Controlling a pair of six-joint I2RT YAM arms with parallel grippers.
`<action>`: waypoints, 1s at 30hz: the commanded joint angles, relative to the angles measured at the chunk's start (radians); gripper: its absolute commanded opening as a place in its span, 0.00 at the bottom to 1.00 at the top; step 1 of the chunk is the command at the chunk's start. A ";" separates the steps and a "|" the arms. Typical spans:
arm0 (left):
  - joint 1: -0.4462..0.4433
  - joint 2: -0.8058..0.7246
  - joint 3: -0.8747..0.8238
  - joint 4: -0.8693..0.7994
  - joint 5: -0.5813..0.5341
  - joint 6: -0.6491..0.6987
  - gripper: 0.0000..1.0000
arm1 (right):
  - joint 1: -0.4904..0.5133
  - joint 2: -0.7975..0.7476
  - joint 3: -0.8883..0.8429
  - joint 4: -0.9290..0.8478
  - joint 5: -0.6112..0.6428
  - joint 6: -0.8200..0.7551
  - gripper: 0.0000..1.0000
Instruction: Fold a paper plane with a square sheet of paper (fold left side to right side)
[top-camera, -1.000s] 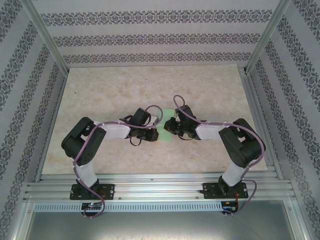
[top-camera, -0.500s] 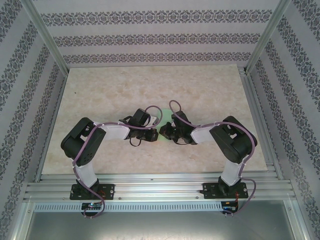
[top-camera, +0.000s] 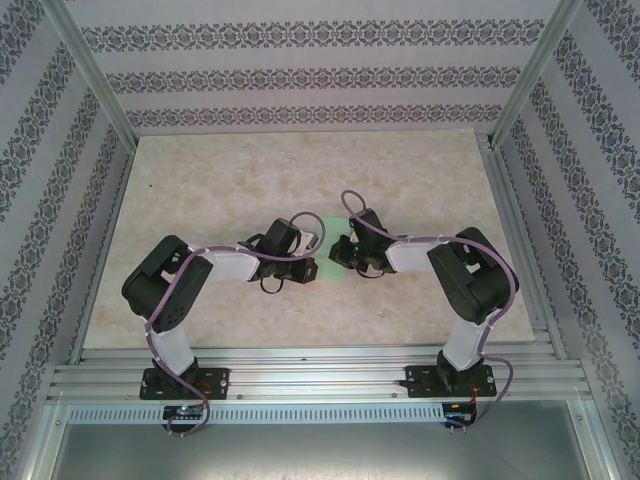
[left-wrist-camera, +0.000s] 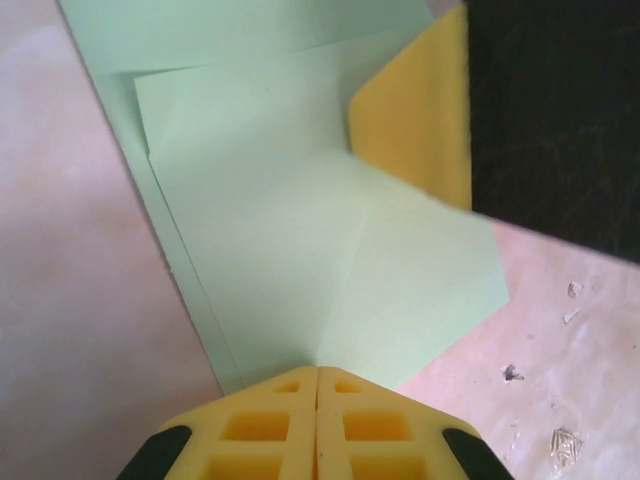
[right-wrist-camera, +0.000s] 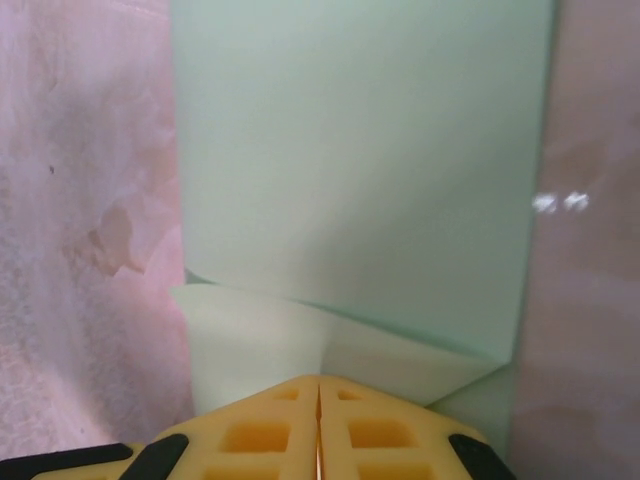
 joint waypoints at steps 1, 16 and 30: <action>-0.008 0.053 -0.061 -0.118 -0.091 -0.008 0.09 | -0.087 0.037 0.013 -0.120 0.179 -0.097 0.09; 0.011 -0.061 -0.012 -0.096 0.057 -0.021 0.22 | -0.173 -0.149 0.014 -0.166 0.133 -0.166 0.17; 0.140 -0.071 0.121 -0.137 0.196 0.046 0.51 | -0.192 -0.393 -0.269 0.096 -0.087 -0.121 0.43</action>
